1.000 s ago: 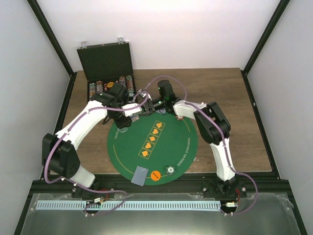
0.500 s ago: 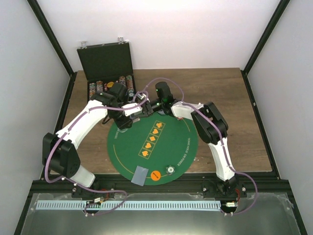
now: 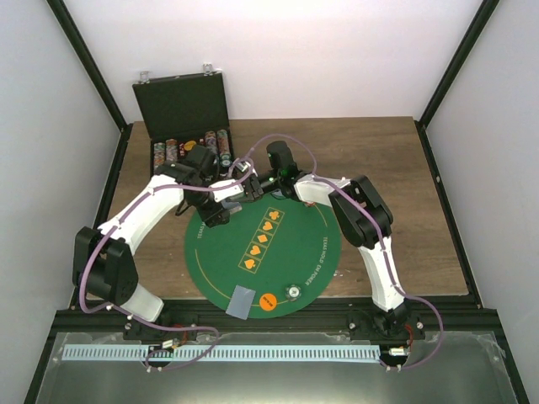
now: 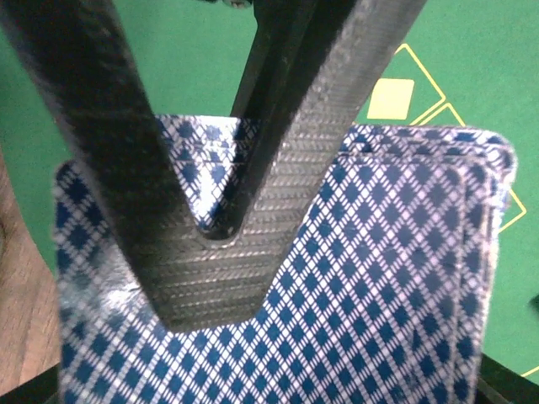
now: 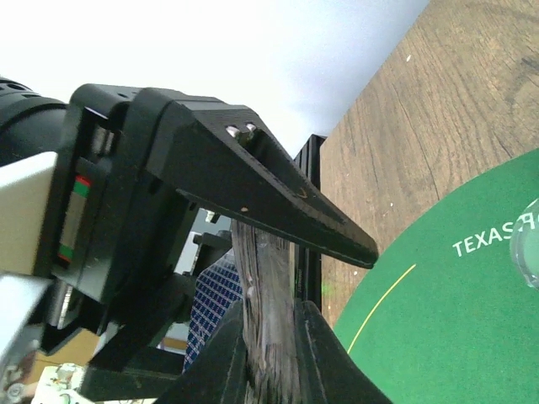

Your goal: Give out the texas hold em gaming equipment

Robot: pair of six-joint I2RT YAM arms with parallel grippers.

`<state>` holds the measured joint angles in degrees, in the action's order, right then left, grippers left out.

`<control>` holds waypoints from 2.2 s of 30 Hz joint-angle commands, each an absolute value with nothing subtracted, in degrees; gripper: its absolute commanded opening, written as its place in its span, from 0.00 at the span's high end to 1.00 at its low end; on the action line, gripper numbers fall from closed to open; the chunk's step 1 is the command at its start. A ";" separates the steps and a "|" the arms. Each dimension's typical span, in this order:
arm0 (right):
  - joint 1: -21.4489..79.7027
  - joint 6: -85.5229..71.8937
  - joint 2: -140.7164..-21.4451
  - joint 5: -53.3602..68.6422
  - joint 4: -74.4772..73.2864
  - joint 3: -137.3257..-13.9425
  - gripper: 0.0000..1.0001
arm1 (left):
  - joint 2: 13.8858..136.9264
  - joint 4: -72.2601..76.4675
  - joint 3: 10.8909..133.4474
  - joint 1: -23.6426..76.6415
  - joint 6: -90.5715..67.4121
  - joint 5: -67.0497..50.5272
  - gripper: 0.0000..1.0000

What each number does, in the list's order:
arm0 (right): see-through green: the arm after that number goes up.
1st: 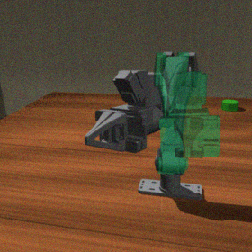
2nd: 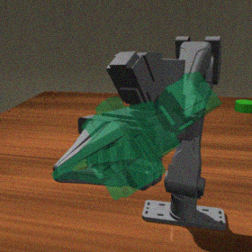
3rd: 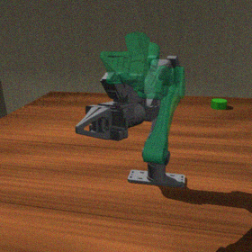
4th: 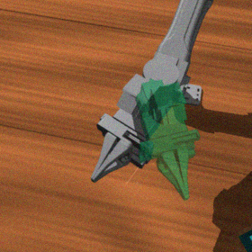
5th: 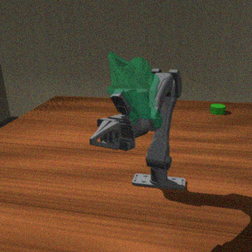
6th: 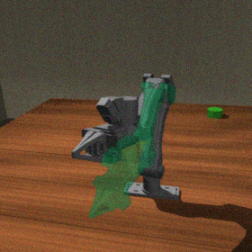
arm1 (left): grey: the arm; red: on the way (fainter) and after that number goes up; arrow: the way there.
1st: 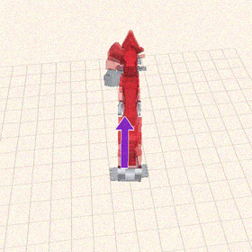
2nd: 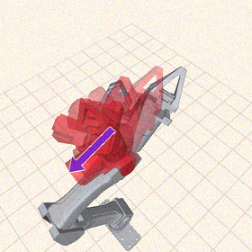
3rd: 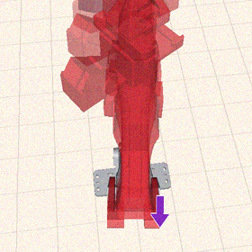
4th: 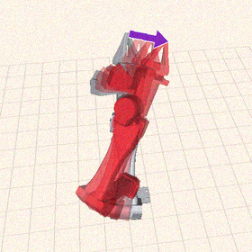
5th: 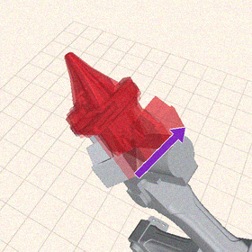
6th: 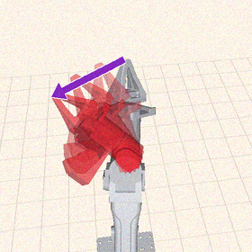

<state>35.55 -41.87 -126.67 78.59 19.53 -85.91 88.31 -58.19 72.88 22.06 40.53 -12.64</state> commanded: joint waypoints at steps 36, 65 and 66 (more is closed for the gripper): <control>32.70 -23.59 -118.04 70.61 -3.83 -88.50 0.67 | 87.01 -54.27 72.13 20.13 41.92 -15.21 0.49; 30.86 -17.19 -115.72 66.82 -15.22 -92.09 0.92 | 87.01 -53.45 70.42 19.95 42.36 -14.63 0.49; 30.90 -16.95 -115.68 66.57 -15.63 -92.12 0.93 | 87.01 -53.44 70.43 19.95 42.32 -14.63 0.49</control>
